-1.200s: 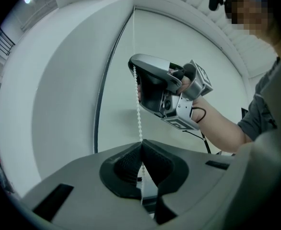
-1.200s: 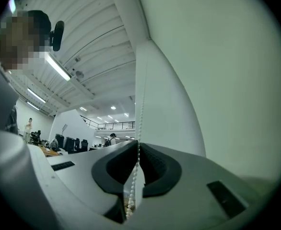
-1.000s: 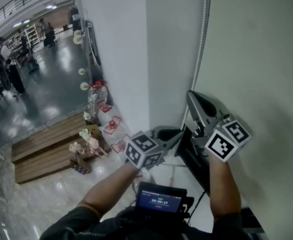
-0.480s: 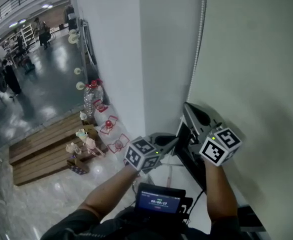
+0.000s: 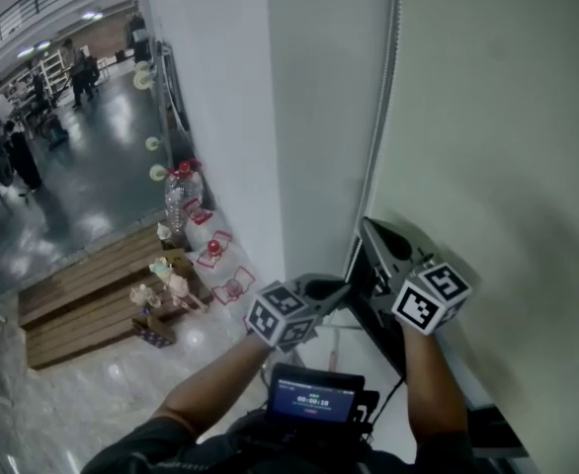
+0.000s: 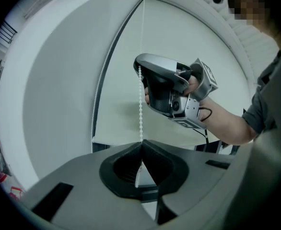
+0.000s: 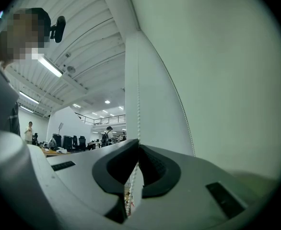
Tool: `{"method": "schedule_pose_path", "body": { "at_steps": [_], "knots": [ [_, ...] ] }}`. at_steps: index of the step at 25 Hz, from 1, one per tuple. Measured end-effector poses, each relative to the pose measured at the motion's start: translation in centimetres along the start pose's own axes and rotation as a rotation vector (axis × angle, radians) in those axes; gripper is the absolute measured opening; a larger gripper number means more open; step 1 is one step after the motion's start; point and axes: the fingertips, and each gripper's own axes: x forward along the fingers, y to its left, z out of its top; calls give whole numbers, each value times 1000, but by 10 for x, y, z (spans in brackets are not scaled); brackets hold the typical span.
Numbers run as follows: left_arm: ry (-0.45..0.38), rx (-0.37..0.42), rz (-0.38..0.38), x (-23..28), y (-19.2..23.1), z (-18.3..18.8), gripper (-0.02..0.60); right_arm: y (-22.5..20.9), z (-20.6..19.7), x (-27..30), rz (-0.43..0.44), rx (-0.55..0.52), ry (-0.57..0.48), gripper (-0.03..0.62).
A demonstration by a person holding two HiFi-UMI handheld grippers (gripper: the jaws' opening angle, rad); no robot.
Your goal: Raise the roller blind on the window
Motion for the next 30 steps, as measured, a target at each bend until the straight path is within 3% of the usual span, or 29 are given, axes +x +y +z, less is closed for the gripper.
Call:
{"method": "schedule_pose_path", "body": {
  "at_steps": [1,3,5,11,15,19,23,24,25,30],
  "knots": [
    [3,-1,8,-4,2,0,5,-1,0,-1,-3,2,1,8],
    [-14,-12,31,-19,6,5,133,0,0,-3,-4,8,0,7],
    [-58,-24,53,-37,10,24,150,3,1,-4,0,7,0,8],
    [-213,17,79,-75,6,117,150,11,0,-8,11,8,-1,6],
    [-314,70,65,-70,-8,188,149,15,0,-11,15,3,4,5],
    [-362,133,28,-58,-21,244,149,20,1,-14,17,2,2,5],
    [-376,163,25,-43,-22,266,140,22,-2,-14,21,2,-1,5],
    [-381,165,43,-40,-19,267,110,22,-3,-15,18,4,0,5],
    [-391,159,54,-39,-16,267,11,22,-3,-15,16,6,1,5],
    [-445,165,53,-43,-14,268,0,23,0,-14,17,5,0,5]
  ]
}}
